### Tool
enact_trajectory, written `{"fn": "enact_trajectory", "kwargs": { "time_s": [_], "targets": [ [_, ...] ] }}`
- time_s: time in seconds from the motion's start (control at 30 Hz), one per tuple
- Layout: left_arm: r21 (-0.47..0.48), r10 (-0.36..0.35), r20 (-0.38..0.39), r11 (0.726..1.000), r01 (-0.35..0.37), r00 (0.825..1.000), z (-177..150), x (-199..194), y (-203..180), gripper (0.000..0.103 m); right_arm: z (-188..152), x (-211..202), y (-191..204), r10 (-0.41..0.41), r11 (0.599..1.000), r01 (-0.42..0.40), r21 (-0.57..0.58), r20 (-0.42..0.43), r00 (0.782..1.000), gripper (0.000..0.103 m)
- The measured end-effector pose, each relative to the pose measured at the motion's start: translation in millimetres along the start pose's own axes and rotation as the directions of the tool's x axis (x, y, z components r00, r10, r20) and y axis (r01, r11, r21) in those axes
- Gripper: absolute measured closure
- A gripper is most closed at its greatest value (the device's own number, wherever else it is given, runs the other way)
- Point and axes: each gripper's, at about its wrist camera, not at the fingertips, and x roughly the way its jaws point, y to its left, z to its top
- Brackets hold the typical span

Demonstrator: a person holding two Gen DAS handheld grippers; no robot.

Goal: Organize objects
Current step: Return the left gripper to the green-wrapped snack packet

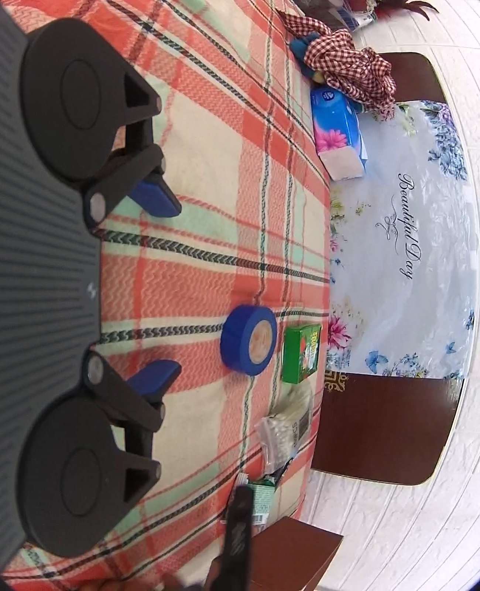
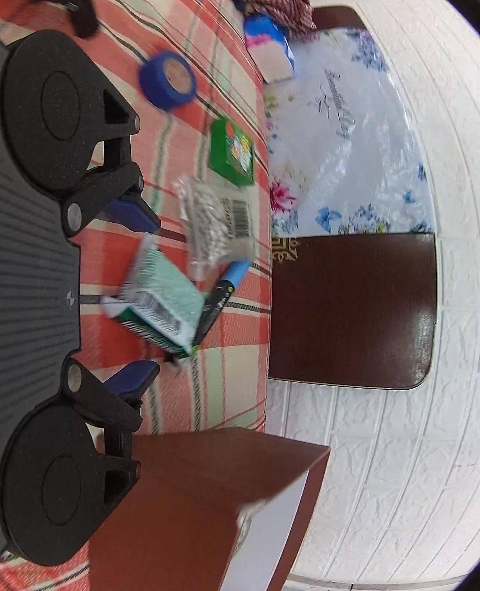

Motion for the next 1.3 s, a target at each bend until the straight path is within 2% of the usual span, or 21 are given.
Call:
{"fn": "enact_trajectory", "kwargs": {
  "time_s": [0.07,0.1,0.13,0.17,0.2,0.3,0.4,0.57,0.67,0.83,0.87,0.93,0.97,1.0,1.13,1.3],
  "targets": [
    [-0.009,-0.009,0.0,1.0,0.009,1.0,0,2,3,0.016,4,16,-1,-0.023,1.0,0.023,0.019,-0.042,0.999,0.03],
    [-0.009,-0.012,0.0,1.0,0.012,1.0,0,3,4,0.016,5,20,-3,-0.014,0.999,0.016,0.037,-0.061,0.998,0.041],
    [-0.01,-0.014,0.0,1.0,0.014,1.0,0,3,4,0.015,5,20,-6,-0.002,0.999,0.005,0.049,-0.059,0.998,0.045],
    [-0.012,-0.015,0.0,1.0,0.015,1.0,0,3,4,0.015,4,18,-7,0.001,0.999,0.002,0.049,-0.056,0.998,0.054],
    [-0.013,-0.016,0.0,1.0,0.016,1.0,0,3,4,0.015,3,16,-6,0.005,0.999,-0.002,0.043,-0.056,0.998,0.057],
    [-0.013,-0.015,-0.001,1.0,0.015,1.0,0,3,4,0.015,-4,4,-6,0.018,0.999,-0.015,0.039,-0.064,0.998,0.057],
    [-0.013,-0.015,-0.001,1.0,0.015,1.0,0,3,3,0.015,-18,-20,-10,0.068,0.997,-0.065,0.046,-0.075,0.995,0.057],
    [0.003,-0.004,-0.006,1.0,0.004,1.0,0,2,2,0.014,-54,-85,-22,0.145,0.988,-0.14,0.06,-0.088,0.986,0.056],
    [0.016,0.003,-0.012,1.0,-0.003,1.0,0,2,1,0.013,-73,-118,-25,0.16,0.987,-0.157,0.038,-0.078,0.984,0.056],
    [0.057,0.031,-0.02,0.998,-0.03,0.999,0,3,-7,0.012,-78,-126,-35,0.169,0.984,-0.163,0.077,-0.071,0.983,0.054],
    [0.06,0.034,-0.021,0.998,-0.033,0.999,-1,3,-7,0.012,-78,-126,-34,0.171,0.983,-0.165,0.078,-0.071,0.983,0.052],
    [0.064,0.042,-0.02,0.997,-0.04,0.999,-2,1,-8,0.012,-78,-128,-31,0.168,0.984,-0.163,0.068,-0.067,0.984,0.04],
    [0.065,0.046,-0.02,0.997,-0.044,0.999,-2,1,-8,0.012,-78,-129,-31,0.157,0.986,-0.153,0.067,-0.062,0.986,0.027],
    [0.068,0.049,-0.02,0.997,-0.047,0.999,-2,0,-9,0.012,-79,-132,-33,0.142,0.988,-0.138,0.074,-0.05,0.989,0.019],
    [0.078,0.06,-0.022,0.995,-0.058,0.998,-2,1,-10,0.011,-81,-138,-53,0.107,0.978,-0.104,0.181,-0.007,0.994,0.015],
    [0.081,0.065,-0.025,0.995,-0.062,0.998,-2,1,-11,0.01,-83,-135,-78,0.105,0.936,-0.101,0.337,0.004,0.994,0.014]
  ]
}}
